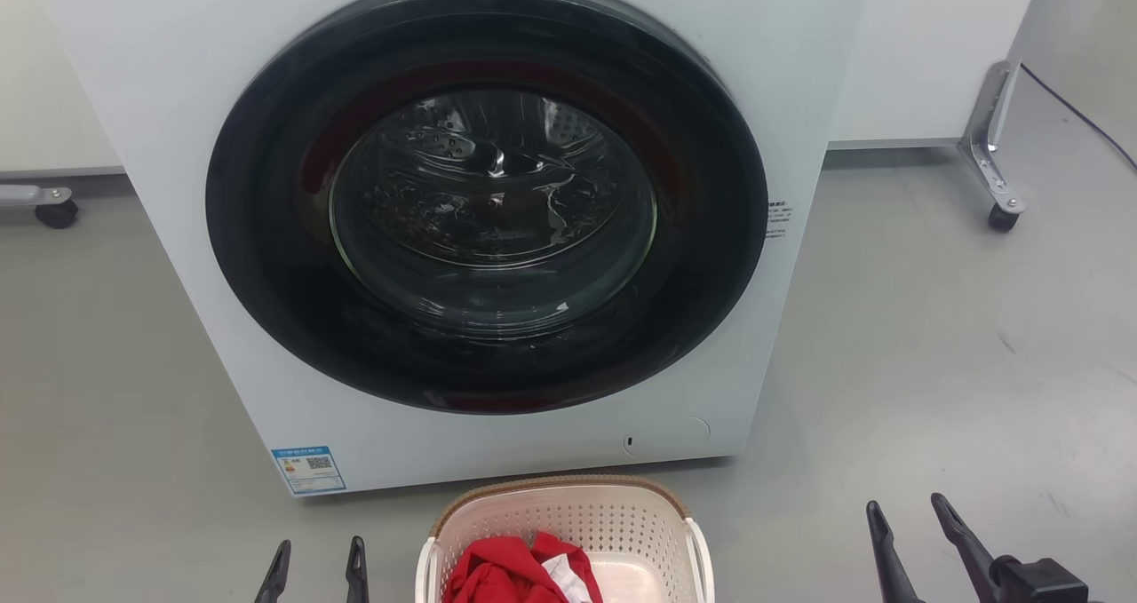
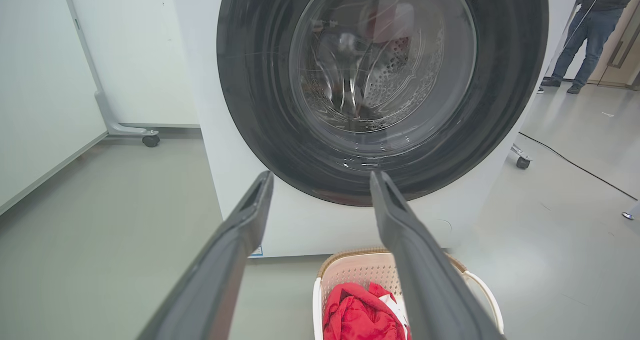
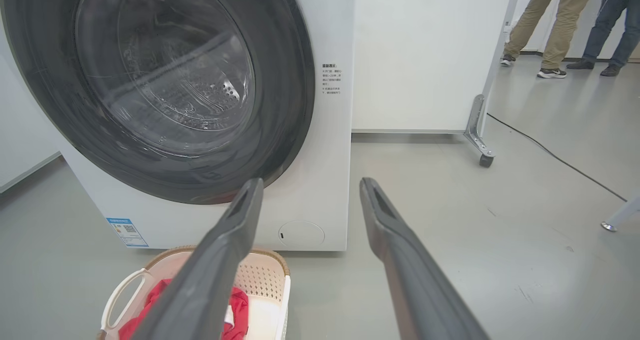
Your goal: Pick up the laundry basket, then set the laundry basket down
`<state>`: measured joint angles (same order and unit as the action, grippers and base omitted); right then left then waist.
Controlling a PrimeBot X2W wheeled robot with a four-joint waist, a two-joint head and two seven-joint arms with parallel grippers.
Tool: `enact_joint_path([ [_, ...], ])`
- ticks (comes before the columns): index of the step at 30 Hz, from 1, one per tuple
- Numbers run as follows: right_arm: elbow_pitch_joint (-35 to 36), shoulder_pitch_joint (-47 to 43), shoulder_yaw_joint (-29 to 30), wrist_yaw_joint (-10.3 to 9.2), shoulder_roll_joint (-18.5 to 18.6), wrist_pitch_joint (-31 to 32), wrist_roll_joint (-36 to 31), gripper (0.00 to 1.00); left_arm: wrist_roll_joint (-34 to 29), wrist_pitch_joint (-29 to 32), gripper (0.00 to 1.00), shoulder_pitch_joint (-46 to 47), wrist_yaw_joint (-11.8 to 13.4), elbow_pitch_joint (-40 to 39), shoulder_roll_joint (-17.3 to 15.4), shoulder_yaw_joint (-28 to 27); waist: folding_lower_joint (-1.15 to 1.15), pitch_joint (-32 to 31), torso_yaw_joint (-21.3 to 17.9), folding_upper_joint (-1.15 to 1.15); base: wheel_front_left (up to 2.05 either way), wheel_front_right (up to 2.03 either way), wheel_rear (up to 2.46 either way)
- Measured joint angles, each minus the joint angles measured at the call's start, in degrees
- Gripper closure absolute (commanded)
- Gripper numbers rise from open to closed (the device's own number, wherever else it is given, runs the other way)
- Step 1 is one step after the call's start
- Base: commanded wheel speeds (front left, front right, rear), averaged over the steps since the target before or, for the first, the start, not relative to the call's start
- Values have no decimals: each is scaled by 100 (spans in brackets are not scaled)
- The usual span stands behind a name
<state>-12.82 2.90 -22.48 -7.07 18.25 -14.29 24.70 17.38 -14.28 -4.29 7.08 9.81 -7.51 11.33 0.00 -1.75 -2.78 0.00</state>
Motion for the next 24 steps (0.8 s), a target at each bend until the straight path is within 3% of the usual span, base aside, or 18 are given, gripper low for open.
enact_joint_path([
  [24, 234, -250, 455, -7, -133, 2, -358, 0, -305, 394, 0, -107, 3, -171, 198, -240, 0, 40, 68, 0, 0, 0, 0],
])
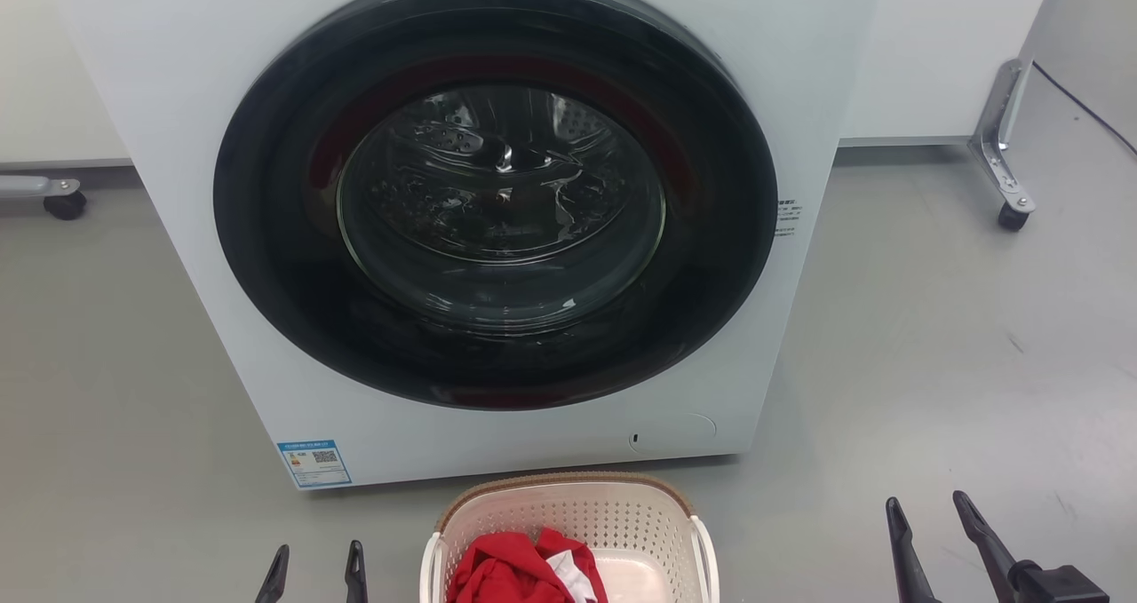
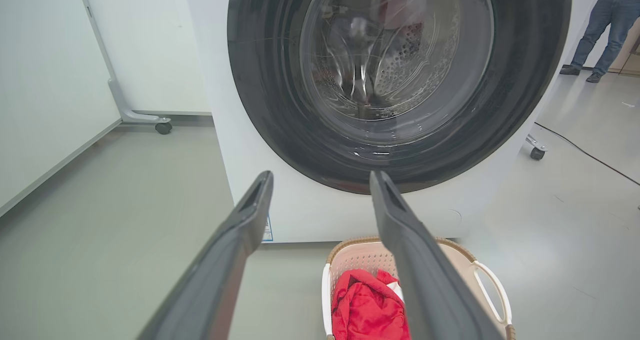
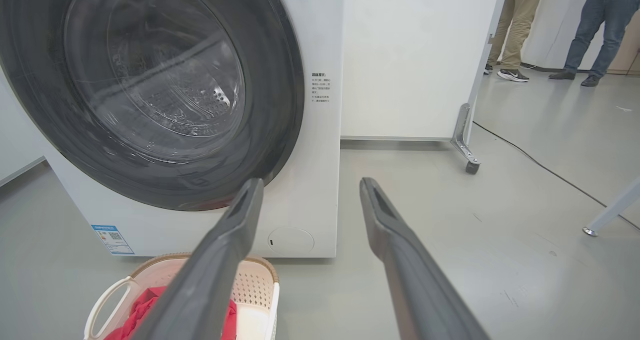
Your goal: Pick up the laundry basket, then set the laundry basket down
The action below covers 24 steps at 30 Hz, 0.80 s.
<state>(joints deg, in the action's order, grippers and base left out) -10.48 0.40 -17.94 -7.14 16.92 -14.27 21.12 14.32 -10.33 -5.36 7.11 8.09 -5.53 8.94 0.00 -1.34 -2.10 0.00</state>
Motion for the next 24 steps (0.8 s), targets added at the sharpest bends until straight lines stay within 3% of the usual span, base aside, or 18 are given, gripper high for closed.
enact_joint_path([
  [14, 90, -9, 86, 0, -66, 18, -101, 0, -56, 202, 0, -92, 1, -59, 41, -76, 0, 1, 15, 0, 0, 0, 0],
  [15, 90, -9, 86, 0, -66, 18, -101, 100, -56, 202, 100, -92, 1, -59, 41, -76, 0, 1, 15, 0, 0, 0, 0],
  [24, -115, -122, 176, 60, -227, 115, 101, 100, 99, 275, 100, -137, -64, 178, 64, -118, 0, 11, 25, 0, 0, 0, 0],
])
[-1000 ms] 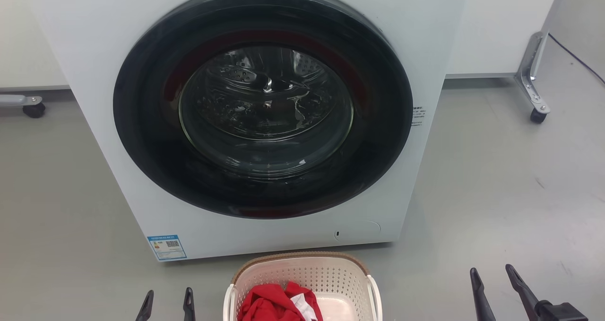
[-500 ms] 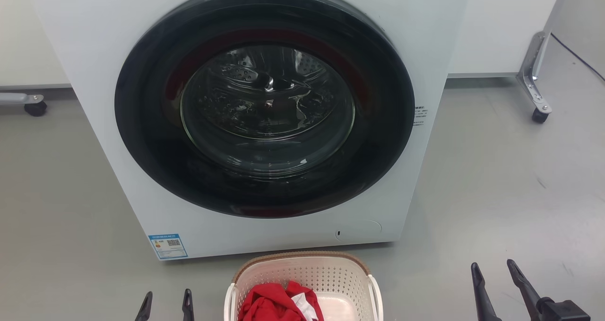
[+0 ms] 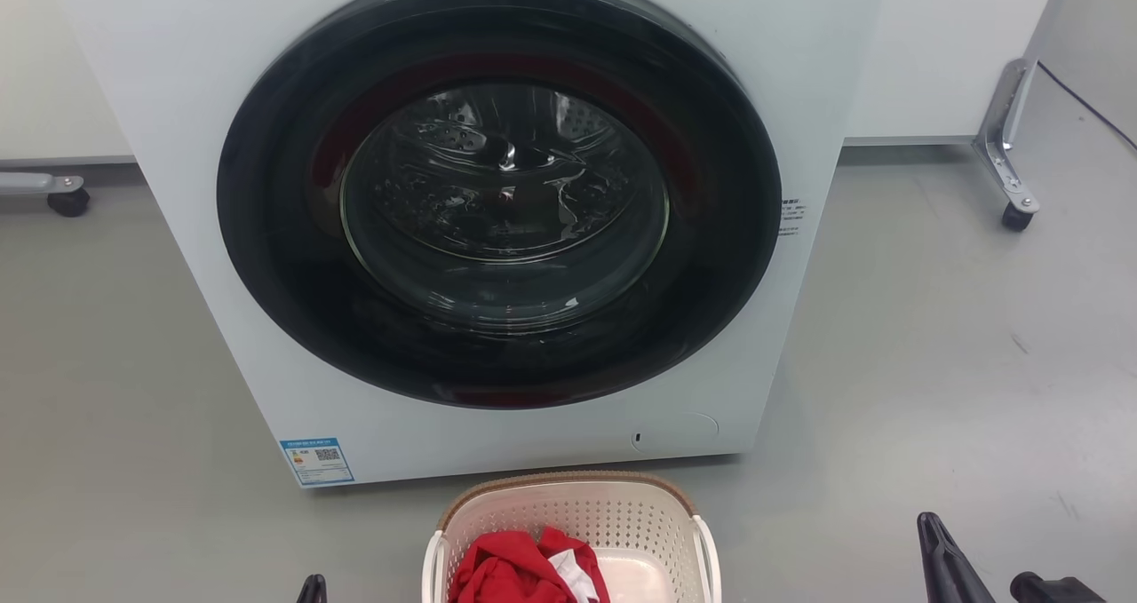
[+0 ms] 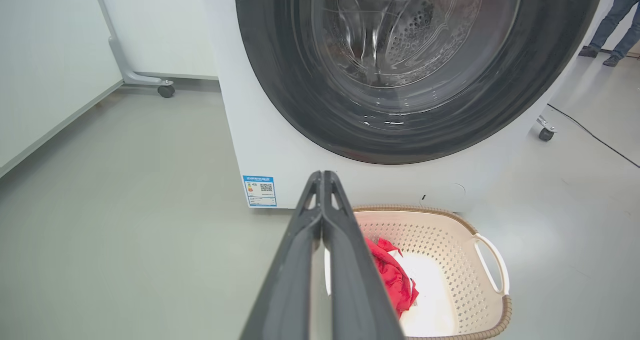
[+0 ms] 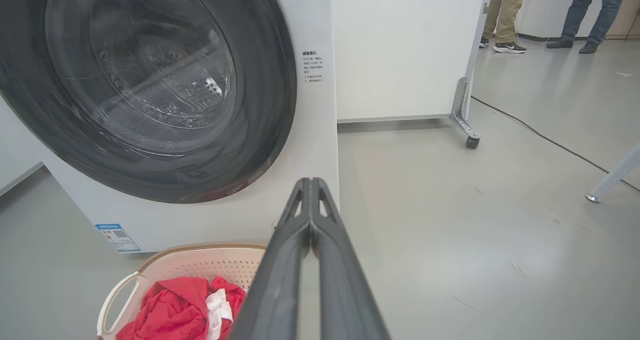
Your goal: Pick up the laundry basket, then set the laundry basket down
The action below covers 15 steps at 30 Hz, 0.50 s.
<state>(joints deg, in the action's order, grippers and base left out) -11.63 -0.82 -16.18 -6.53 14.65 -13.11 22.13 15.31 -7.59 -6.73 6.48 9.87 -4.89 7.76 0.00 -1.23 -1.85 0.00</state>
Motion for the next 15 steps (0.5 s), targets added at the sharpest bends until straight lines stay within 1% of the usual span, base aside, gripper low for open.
enact_joint_path([
  [5, -32, 12, 121, 53, -67, 108, 360, 100, 366, 77, 100, 20, -65, 55, 4, -85, 0, 7, 10, 0, 0, 0, 0],
  [6, -45, 18, 172, 102, -94, 154, 523, 100, 590, 102, 100, 34, -100, 76, 9, -125, 0, 10, 15, 0, 0, 0, 0],
  [9, -59, 26, 253, 148, -130, 238, 788, 100, 902, 164, 100, 46, -151, 93, 11, -164, 0, 13, 21, 0, 0, 0, 0],
  [15, -109, 49, 410, 221, -212, 381, 1233, 100, 1397, 271, 100, 92, -236, 135, 47, -238, 0, 22, 33, 0, 0, 0, 0],
])
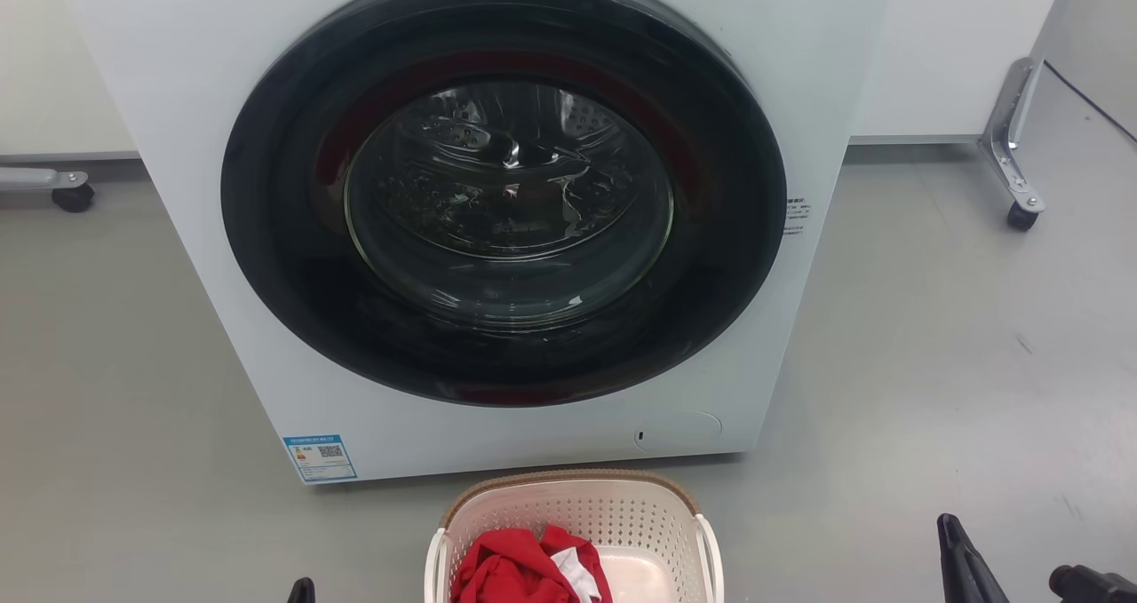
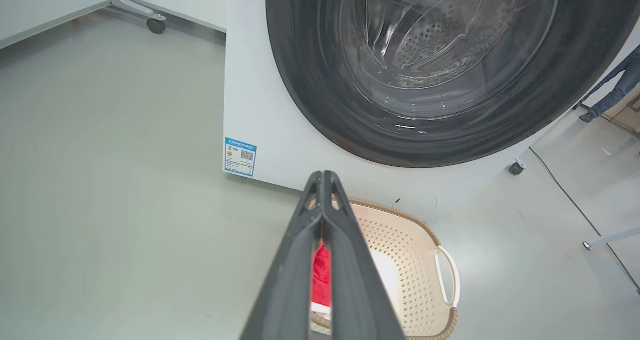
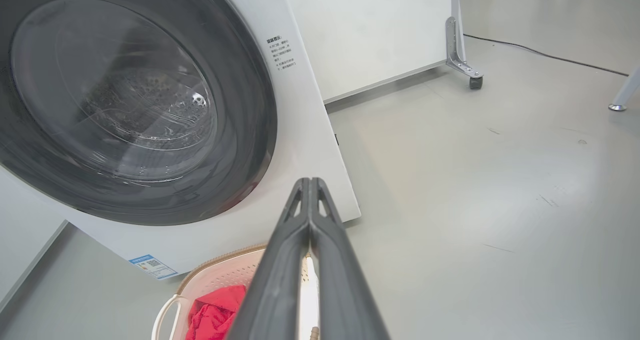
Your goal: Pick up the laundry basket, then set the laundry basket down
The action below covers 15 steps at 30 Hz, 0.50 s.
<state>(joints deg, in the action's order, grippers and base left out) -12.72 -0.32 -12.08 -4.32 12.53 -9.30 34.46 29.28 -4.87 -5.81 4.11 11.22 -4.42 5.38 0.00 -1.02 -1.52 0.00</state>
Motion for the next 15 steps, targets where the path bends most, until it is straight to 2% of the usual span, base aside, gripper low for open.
enact_joint_path([
  [15, -81, 101, 391, 208, -197, 325, 1129, 100, 1241, 235, 100, 216, -191, 113, 44, -211, 0, 21, 30, 0, 0, 0, 0],
])
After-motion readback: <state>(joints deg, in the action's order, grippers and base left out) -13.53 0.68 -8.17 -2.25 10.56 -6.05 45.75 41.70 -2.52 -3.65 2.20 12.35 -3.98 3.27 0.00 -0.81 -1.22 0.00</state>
